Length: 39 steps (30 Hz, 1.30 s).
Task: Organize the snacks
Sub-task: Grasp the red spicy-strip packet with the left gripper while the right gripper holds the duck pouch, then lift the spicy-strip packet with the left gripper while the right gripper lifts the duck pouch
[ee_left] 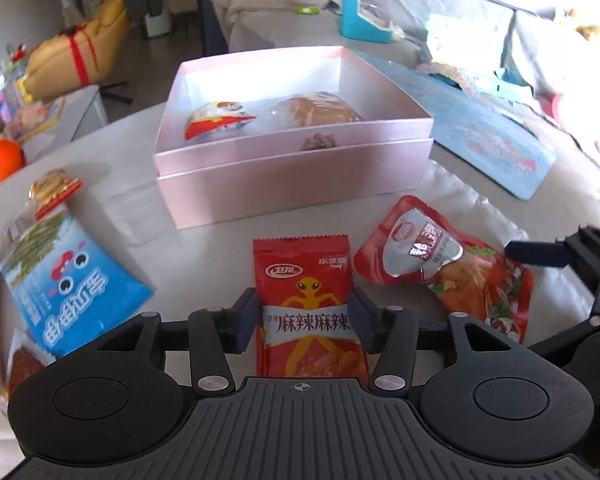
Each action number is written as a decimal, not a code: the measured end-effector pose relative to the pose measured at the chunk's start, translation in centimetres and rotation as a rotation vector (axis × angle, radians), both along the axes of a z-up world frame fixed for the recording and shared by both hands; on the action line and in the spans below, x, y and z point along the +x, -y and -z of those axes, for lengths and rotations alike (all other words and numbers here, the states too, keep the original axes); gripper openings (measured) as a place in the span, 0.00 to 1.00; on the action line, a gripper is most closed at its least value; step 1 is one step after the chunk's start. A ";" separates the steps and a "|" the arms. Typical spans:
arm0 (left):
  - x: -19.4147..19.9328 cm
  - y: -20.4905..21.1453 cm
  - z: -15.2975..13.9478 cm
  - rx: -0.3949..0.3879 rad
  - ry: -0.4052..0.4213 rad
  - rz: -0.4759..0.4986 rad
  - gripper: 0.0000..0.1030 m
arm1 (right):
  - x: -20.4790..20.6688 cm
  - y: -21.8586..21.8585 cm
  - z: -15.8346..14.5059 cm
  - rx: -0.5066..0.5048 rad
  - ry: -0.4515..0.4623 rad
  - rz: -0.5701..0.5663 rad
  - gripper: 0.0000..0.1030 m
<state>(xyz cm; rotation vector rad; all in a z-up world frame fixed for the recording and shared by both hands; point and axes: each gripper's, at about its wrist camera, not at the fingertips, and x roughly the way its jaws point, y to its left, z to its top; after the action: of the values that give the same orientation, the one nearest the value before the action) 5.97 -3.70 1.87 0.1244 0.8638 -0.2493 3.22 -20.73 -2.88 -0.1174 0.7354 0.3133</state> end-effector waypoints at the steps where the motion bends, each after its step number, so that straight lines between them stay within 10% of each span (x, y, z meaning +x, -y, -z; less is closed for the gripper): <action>1: 0.1 0.2 0.2 0.005 -0.009 0.005 0.61 | 0.0 0.0 0.0 0.001 0.000 0.000 0.96; 12: -1.4 -2.3 0.6 0.025 0.004 -0.021 0.63 | 0.4 0.3 0.0 0.009 -0.037 -0.046 1.00; 23: -4.8 -8.2 0.6 -0.204 0.012 -0.134 0.60 | -0.8 1.3 -3.2 0.058 0.017 -0.121 0.95; 39: -5.7 -7.0 1.0 -0.142 0.053 -0.126 0.61 | 4.4 0.6 -1.8 0.126 -0.131 -0.073 0.95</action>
<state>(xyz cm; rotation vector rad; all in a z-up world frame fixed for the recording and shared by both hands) 0.22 3.34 0.91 -0.0561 0.7958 -0.1875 7.62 -21.38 -1.07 -0.0046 0.8400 0.4387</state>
